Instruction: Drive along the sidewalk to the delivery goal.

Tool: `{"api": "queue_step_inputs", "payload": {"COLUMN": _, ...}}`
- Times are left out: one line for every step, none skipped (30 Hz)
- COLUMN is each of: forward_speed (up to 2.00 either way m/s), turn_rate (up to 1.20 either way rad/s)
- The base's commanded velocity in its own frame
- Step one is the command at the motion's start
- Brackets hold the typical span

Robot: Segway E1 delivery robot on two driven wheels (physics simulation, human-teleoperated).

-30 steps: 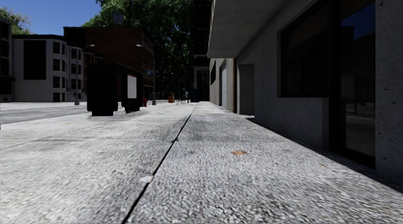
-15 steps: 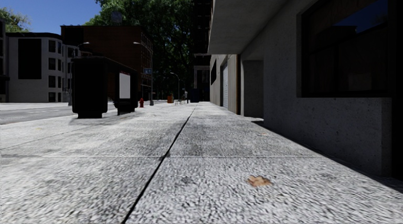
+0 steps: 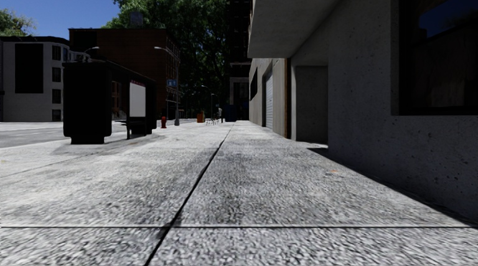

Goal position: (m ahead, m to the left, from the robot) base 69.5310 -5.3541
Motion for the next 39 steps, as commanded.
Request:
{"api": "queue_step_inputs", "payload": {"forward_speed": 2.0, "turn_rate": 0.0}}
{"api": "queue_step_inputs", "payload": {"forward_speed": 2.0, "turn_rate": 0.0}}
{"api": "queue_step_inputs", "payload": {"forward_speed": 2.0, "turn_rate": 0.0}}
{"api": "queue_step_inputs", "payload": {"forward_speed": 2.0, "turn_rate": 0.0}}
{"api": "queue_step_inputs", "payload": {"forward_speed": 2.0, "turn_rate": 0.0}}
{"api": "queue_step_inputs", "payload": {"forward_speed": 2.0, "turn_rate": 0.0}}
{"api": "queue_step_inputs", "payload": {"forward_speed": 2.0, "turn_rate": 0.0}}
{"api": "queue_step_inputs", "payload": {"forward_speed": 2.0, "turn_rate": 0.0}}
{"api": "queue_step_inputs", "payload": {"forward_speed": 2.0, "turn_rate": 0.0}}
{"api": "queue_step_inputs", "payload": {"forward_speed": 2.0, "turn_rate": 0.0}}
{"api": "queue_step_inputs", "payload": {"forward_speed": 2.0, "turn_rate": 0.0}}
{"api": "queue_step_inputs", "payload": {"forward_speed": 2.0, "turn_rate": 0.0}}
{"api": "queue_step_inputs", "payload": {"forward_speed": 2.0, "turn_rate": 0.0}}
{"api": "queue_step_inputs", "payload": {"forward_speed": 2.0, "turn_rate": 0.0}}
{"api": "queue_step_inputs", "payload": {"forward_speed": 2.0, "turn_rate": 0.0}}
{"api": "queue_step_inputs", "payload": {"forward_speed": 2.0, "turn_rate": 0.0}}
{"api": "queue_step_inputs", "payload": {"forward_speed": 2.0, "turn_rate": 0.0}}
{"api": "queue_step_inputs", "payload": {"forward_speed": 2.0, "turn_rate": 0.0}}
{"api": "queue_step_inputs", "payload": {"forward_speed": 2.0, "turn_rate": 0.0}}
{"api": "queue_step_inputs", "payload": {"forward_speed": 2.0, "turn_rate": 0.0}}
{"api": "queue_step_inputs", "payload": {"forward_speed": 2.0, "turn_rate": 0.0}}
{"api": "queue_step_inputs", "payload": {"forward_speed": 2.0, "turn_rate": 0.0}}
{"api": "queue_step_inputs", "payload": {"forward_speed": 2.0, "turn_rate": 0.0}}
{"api": "queue_step_inputs", "payload": {"forward_speed": 2.0, "turn_rate": 0.0}}
{"api": "queue_step_inputs", "payload": {"forward_speed": 2.0, "turn_rate": 0.0}}
{"api": "queue_step_inputs", "payload": {"forward_speed": 2.0, "turn_rate": 0.0}}
{"api": "queue_step_inputs", "payload": {"forward_speed": 2.0, "turn_rate": 0.0}}
{"api": "queue_step_inputs", "payload": {"forward_speed": 2.0, "turn_rate": 0.0}}
{"api": "queue_step_inputs", "payload": {"forward_speed": 2.0, "turn_rate": 0.0}}
{"api": "queue_step_inputs", "payload": {"forward_speed": 2.0, "turn_rate": 0.0}}
{"api": "queue_step_inputs", "payload": {"forward_speed": 2.0, "turn_rate": 0.0}}
{"api": "queue_step_inputs", "payload": {"forward_speed": 2.0, "turn_rate": 0.0}}
{"api": "queue_step_inputs", "payload": {"forward_speed": 2.0, "turn_rate": 0.0}}
{"api": "queue_step_inputs", "payload": {"forward_speed": 2.0, "turn_rate": 0.0}}
{"api": "queue_step_inputs", "payload": {"forward_speed": 2.0, "turn_rate": 0.0}}
{"api": "queue_step_inputs", "payload": {"forward_speed": 2.0, "turn_rate": 0.0}}
{"api": "queue_step_inputs", "payload": {"forward_speed": 2.0, "turn_rate": 0.0}}
{"api": "queue_step_inputs", "payload": {"forward_speed": 2.0, "turn_rate": 0.0}}
{"api": "queue_step_inputs", "payload": {"forward_speed": 2.0, "turn_rate": 0.0}}
